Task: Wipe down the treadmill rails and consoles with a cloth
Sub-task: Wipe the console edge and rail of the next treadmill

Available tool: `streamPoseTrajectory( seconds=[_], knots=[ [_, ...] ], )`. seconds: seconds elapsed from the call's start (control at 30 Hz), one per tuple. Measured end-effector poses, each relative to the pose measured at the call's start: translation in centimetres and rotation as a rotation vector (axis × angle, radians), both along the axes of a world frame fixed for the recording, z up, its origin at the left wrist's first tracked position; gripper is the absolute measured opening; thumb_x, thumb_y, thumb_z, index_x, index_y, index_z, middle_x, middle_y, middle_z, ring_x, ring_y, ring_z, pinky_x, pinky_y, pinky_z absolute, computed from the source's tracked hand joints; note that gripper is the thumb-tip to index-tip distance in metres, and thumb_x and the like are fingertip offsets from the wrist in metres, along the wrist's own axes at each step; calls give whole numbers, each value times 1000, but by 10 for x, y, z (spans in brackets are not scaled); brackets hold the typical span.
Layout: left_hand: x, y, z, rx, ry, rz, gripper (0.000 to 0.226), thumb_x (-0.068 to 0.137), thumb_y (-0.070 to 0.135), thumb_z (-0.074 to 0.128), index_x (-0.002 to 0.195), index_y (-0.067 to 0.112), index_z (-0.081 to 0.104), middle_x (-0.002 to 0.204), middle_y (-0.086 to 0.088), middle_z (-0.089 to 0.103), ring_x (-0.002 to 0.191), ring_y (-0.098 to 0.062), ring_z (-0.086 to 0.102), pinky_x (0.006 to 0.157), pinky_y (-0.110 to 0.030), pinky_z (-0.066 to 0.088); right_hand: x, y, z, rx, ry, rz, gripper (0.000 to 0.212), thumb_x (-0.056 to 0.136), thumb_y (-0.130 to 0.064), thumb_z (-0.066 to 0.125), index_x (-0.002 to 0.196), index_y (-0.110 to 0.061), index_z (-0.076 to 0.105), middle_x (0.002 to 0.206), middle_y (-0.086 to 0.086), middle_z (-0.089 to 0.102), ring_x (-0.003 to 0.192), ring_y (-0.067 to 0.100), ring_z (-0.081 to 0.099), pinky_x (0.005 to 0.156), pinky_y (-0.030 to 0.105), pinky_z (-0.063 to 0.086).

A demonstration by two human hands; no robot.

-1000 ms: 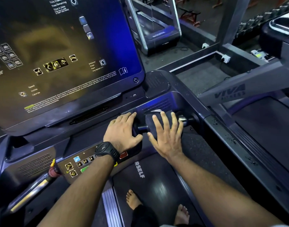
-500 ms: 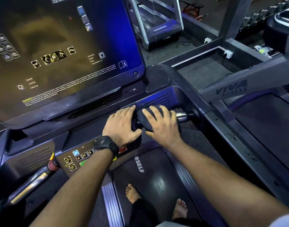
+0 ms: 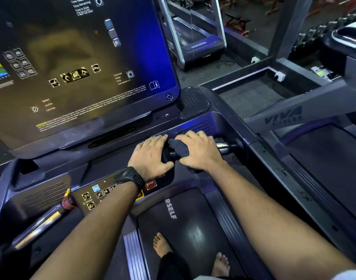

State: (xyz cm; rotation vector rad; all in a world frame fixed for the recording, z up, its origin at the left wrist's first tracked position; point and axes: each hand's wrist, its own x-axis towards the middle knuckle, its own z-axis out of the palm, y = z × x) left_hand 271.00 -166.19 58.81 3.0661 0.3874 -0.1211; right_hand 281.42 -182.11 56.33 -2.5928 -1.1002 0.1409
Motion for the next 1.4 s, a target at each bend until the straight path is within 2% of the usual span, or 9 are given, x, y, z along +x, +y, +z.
streamPoseTrajectory(
  seconds=[0.2,0.33,0.43,0.57,0.77,0.97,1.1,1.27,1.4],
  knots=[
    [-1,5,0,-24,18,-31,106,62,68,28,155,18,28,160,-4,33,149,-21,25,121,-43,23,-13,1,-9,281,-37,-140,64,66,-26,73,129,-31,62,117,-8,65,105,29,58,85,45,49],
    [3,12,4,-88,-22,-59,103,63,65,29,154,17,32,158,-5,36,149,-23,26,121,-43,22,-15,15,4,495,84,-480,57,69,-17,68,124,-28,63,113,0,66,104,34,58,85,47,51],
    [16,29,14,-50,-90,-131,97,68,62,29,151,14,38,155,-7,42,148,-25,28,121,-42,22,-10,40,25,631,206,-738,55,73,-16,66,125,-32,61,120,-1,63,109,33,58,87,45,50],
    [40,59,34,4,-169,-270,79,78,47,33,146,9,46,149,-12,49,146,-29,32,120,-45,25,-7,77,50,693,243,-863,49,81,-16,62,128,-32,57,131,-1,55,114,35,54,87,46,47],
    [74,92,41,316,-202,-596,71,78,41,35,138,9,55,144,-13,53,141,-33,40,118,-55,24,18,103,45,672,366,-1318,64,86,-22,67,143,-33,41,154,-1,31,129,36,40,95,53,39],
    [102,105,32,616,-70,-860,81,83,54,44,149,7,42,157,-16,37,149,-33,26,120,-59,-1,34,147,30,643,709,-1380,78,96,-36,63,158,-27,16,167,8,4,146,45,18,111,57,30],
    [110,106,30,712,-22,-879,90,84,59,42,156,7,24,165,-18,15,153,-35,5,114,-61,-18,37,154,12,664,720,-1446,78,102,-47,50,162,-26,5,170,9,-8,151,50,-3,115,63,24],
    [118,107,34,772,-16,-920,91,86,58,39,157,6,15,165,-19,5,154,-33,-3,118,-63,-10,49,149,1,779,680,-1593,80,101,-52,50,163,-25,8,170,11,-4,150,52,4,119,58,19],
    [128,105,36,770,-11,-943,94,85,60,43,157,6,17,165,-18,8,154,-32,0,118,-64,-5,50,155,-2,722,765,-1529,84,101,-56,46,163,-25,-3,169,12,-11,149,55,-1,119,62,13]
  ],
)
